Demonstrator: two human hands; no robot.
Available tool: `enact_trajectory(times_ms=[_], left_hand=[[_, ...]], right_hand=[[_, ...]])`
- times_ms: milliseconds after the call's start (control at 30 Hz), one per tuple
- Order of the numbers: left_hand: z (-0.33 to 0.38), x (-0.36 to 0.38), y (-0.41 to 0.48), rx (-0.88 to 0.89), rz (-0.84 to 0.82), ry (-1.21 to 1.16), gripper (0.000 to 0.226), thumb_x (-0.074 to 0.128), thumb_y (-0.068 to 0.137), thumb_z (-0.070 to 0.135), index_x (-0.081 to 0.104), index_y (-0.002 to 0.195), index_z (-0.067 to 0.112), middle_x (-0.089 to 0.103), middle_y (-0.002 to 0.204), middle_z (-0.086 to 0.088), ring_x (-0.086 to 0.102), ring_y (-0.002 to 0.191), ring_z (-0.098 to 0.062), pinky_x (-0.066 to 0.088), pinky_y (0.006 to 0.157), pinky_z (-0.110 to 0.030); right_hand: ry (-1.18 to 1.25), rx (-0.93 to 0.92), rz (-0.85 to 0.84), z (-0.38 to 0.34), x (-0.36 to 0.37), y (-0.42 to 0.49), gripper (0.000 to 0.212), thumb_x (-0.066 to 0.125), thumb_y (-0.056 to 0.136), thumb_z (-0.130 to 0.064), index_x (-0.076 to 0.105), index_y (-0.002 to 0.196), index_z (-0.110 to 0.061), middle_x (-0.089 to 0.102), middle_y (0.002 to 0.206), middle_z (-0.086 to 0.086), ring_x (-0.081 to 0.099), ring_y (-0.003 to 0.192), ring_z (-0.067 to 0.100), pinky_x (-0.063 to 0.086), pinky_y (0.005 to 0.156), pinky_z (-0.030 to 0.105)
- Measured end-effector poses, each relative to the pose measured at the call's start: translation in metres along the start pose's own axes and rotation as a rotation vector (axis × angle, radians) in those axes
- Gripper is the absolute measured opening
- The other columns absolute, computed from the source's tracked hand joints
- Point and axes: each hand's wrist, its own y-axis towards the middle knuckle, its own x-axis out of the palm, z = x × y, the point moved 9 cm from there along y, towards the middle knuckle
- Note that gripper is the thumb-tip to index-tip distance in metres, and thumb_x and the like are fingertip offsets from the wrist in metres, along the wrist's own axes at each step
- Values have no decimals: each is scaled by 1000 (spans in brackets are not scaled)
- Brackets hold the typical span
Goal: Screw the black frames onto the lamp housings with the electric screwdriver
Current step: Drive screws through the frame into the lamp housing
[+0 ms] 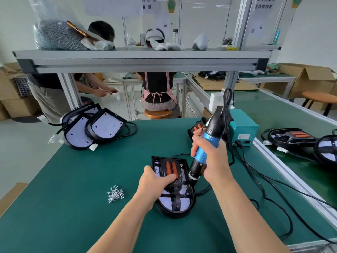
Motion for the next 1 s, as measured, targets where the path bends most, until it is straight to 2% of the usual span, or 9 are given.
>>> enact_trajectory(times_ms=[133, 233, 367, 433, 600, 700, 800, 933, 1000], left_hand=[[-1, 1, 0, 8, 1, 1, 61, 85, 72, 40, 45, 105, 9, 60, 114, -14, 56, 90, -24, 49, 76, -36], [-1, 1, -1, 6, 13, -11, 62, 86, 72, 39, 46, 107, 8, 60, 115, -14, 61, 103, -31, 51, 87, -42], [-2, 1, -2, 1, 12, -13, 59, 85, 73, 40, 46, 105, 10, 61, 111, -10, 61, 107, -30, 52, 89, -43], [-1, 1, -2, -3, 12, -9, 59, 85, 73, 41, 45, 105, 11, 60, 111, -9, 61, 106, -29, 52, 86, -41], [-1, -2, -2, -4, 28, -5, 59, 85, 73, 41, 46, 105, 11, 61, 110, -8, 61, 104, -27, 51, 80, -37], [-1, -3, -4, -1, 41, -6, 59, 86, 71, 42, 48, 106, 13, 63, 108, -6, 63, 101, -24, 54, 85, -39], [0, -6, -4, 16, 58, 31, 62, 87, 68, 50, 50, 105, 16, 65, 107, -1, 63, 94, -16, 54, 79, -33], [-2, -23, -5, 23, 127, 105, 79, 70, 73, 74, 49, 121, 15, 57, 118, 7, 56, 99, -14, 44, 81, -32], [0, -47, -4, 54, 241, 161, 70, 61, 82, 71, 55, 125, 16, 58, 111, 6, 54, 96, -15, 40, 78, -29]], right_hand=[[51, -85, 38, -27, -2, 3, 8, 70, 79, -13, 63, 81, -17, 50, 56, 8, 47, 50, 19, 47, 60, 23], [143, -92, 142, -43, -15, 11, 16, 69, 84, -12, 64, 73, -22, 53, 55, 4, 48, 54, 17, 47, 59, 23], [469, 191, 431, 5, -49, -1, 15, 67, 91, -17, 57, 80, -17, 53, 62, -3, 49, 53, 11, 45, 54, 21], [607, 292, 492, 34, -59, -13, 14, 65, 93, -22, 58, 83, -17, 52, 66, -5, 49, 53, 9, 41, 56, 21], [767, 371, 454, 81, -67, -29, 21, 56, 98, -29, 54, 81, -17, 46, 65, -9, 45, 47, 5, 34, 48, 19], [796, 374, 443, 94, -72, -33, 21, 55, 98, -31, 54, 81, -18, 43, 65, -11, 43, 49, 5, 30, 54, 20], [776, 367, 410, 98, -74, -31, 20, 56, 97, -33, 55, 82, -20, 43, 64, -11, 43, 50, 5, 32, 54, 21], [707, 363, 381, 99, -74, -30, 18, 58, 96, -33, 57, 82, -21, 44, 64, -11, 43, 52, 5, 32, 57, 23], [705, 362, 383, 100, -74, -31, 18, 58, 95, -33, 57, 82, -20, 44, 65, -11, 43, 52, 5, 31, 59, 24]])
